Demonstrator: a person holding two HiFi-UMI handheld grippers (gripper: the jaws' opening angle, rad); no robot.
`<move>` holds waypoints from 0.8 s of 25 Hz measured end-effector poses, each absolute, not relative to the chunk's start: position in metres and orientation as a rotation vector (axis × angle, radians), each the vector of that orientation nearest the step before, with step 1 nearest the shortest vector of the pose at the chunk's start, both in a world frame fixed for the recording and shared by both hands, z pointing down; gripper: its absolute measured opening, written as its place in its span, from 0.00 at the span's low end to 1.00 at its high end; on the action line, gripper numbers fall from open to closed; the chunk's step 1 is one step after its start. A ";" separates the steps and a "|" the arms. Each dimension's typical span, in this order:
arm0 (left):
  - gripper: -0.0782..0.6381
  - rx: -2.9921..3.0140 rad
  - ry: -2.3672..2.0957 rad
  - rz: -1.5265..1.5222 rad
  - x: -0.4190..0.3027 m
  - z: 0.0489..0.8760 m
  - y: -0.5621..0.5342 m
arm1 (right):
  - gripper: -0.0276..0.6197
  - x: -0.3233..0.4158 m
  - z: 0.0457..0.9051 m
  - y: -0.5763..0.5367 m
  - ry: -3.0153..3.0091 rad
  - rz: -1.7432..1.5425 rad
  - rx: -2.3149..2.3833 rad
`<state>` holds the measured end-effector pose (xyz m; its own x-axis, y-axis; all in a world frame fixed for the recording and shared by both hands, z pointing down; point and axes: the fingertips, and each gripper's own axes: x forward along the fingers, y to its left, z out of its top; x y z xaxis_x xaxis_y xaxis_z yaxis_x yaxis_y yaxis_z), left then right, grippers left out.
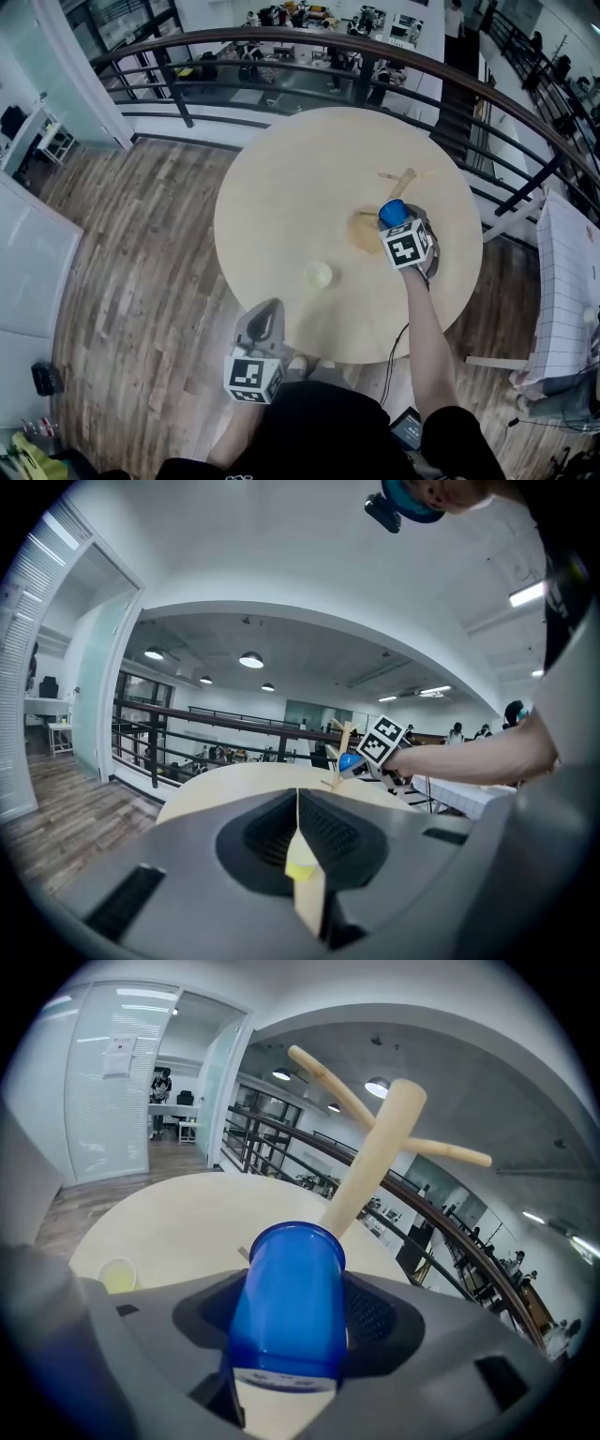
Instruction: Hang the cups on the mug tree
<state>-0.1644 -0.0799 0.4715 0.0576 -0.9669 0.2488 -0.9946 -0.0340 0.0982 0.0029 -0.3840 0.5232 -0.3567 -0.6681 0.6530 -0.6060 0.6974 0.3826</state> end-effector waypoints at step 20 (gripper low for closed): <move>0.13 2.118 -1.947 0.114 -0.158 0.470 -0.101 | 0.15 0.033 0.377 -0.287 -2.691 -0.398 1.390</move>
<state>-0.1581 -0.1010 0.4704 0.0980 -0.9677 0.2323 -0.9882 -0.0670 0.1378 0.0328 -0.2874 0.3772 -0.5830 -0.8114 -0.0421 -0.7889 0.5529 0.2682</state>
